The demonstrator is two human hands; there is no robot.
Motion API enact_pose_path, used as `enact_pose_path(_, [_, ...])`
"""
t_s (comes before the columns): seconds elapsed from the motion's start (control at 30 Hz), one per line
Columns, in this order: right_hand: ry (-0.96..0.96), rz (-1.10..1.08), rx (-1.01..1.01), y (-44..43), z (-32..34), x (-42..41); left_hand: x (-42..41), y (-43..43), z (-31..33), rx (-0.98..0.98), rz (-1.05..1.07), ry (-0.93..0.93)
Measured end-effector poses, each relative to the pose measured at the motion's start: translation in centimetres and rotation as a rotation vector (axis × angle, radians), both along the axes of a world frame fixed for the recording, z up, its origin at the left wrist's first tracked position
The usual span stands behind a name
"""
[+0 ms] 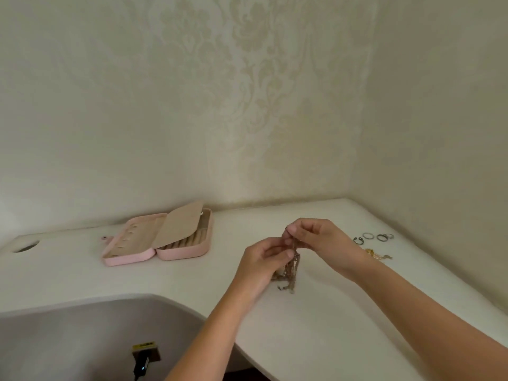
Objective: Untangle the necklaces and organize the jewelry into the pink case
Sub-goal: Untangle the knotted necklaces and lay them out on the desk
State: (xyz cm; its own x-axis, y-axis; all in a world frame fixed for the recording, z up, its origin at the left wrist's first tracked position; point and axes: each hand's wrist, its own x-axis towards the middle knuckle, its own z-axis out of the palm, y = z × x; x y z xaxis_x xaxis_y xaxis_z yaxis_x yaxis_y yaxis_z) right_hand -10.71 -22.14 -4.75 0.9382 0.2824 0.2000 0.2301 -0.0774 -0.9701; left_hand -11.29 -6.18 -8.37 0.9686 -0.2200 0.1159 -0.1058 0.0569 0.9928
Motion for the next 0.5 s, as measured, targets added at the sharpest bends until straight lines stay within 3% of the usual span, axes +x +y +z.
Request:
enact_pose_path(0.2, [0.048,-0.013,0.175,-2.7,-0.2,-0.7,1.0,-2.2,0.3,0.115,-0.173,0.051])
enact_pose_path(0.5, [0.072,-0.009,0.412,-3.6,1.7,0.3,3.6,-4.4,0.9,0.026,-0.370,0.135])
